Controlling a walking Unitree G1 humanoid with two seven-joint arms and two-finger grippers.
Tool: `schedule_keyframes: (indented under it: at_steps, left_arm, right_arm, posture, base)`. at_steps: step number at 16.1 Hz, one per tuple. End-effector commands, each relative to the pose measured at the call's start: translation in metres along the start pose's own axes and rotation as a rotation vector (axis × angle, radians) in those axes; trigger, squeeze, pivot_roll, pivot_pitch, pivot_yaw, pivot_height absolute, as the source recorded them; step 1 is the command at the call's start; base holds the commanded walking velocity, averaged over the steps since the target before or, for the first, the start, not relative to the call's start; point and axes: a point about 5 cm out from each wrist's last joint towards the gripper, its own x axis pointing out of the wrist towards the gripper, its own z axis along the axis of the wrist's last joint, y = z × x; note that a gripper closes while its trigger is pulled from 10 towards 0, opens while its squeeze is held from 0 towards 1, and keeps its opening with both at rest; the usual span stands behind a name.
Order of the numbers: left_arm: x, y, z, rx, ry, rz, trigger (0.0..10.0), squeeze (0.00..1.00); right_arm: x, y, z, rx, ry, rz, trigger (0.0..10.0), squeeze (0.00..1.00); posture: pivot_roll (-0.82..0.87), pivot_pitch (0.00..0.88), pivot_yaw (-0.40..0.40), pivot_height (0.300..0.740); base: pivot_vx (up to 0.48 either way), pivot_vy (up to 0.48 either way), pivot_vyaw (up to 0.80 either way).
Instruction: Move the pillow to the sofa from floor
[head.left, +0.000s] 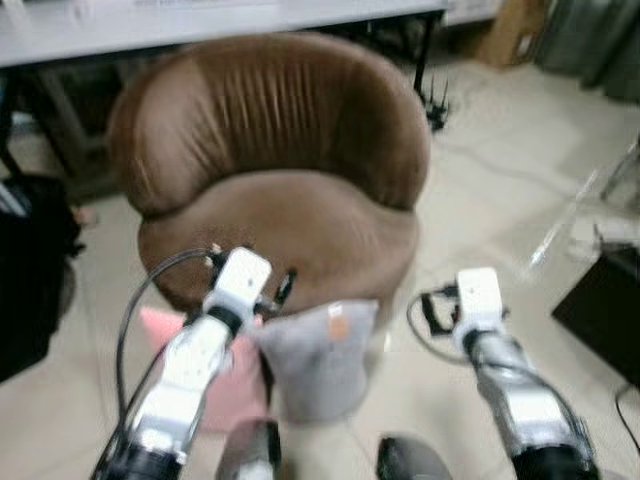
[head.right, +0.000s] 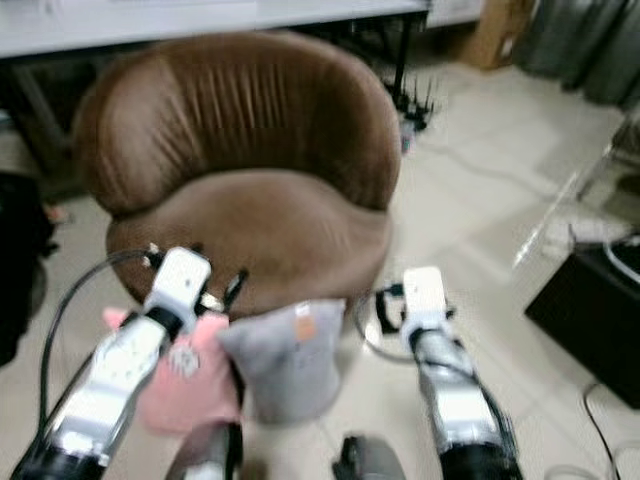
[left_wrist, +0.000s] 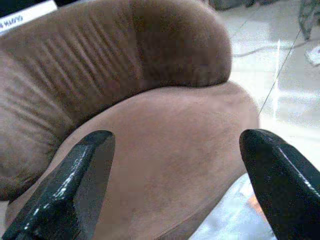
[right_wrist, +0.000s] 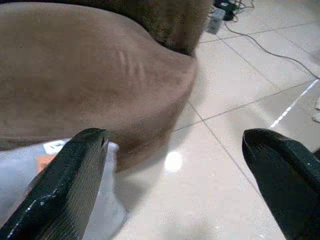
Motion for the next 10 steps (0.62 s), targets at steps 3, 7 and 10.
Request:
schedule_keyframes:
  at_steps: [3, 7, 10]
  left_arm:
    - [-0.0009, 0.0019, -0.0008, -0.007, 0.003, 0.007, 10.0, 0.00]
    - [-0.0011, 0.0021, -0.0015, -0.009, 0.005, 0.008, 10.0, 0.00]
    - [-0.0009, 0.0021, -0.0017, -0.008, 0.007, 0.008, 10.0, 0.00]
  right_arm:
    - [0.0004, 0.0030, 0.0031, -0.019, -0.006, 0.015, 10.0, 0.00]
    - [0.0009, 0.0040, 0.0034, -0.021, -0.006, 0.018, 10.0, 0.00]
    - [0.0014, 0.0047, 0.0036, -0.023, -0.006, 0.021, 10.0, 0.00]
  posture:
    - [0.04, 0.000, 0.008, 0.630]
    - [0.04, 0.000, 0.008, 0.630]
    - [0.04, 0.000, 0.008, 0.630]
  base:
    - [0.311, 0.000, 0.00]
    - [0.310, 0.000, 0.00]
    - [0.310, 0.000, 0.00]
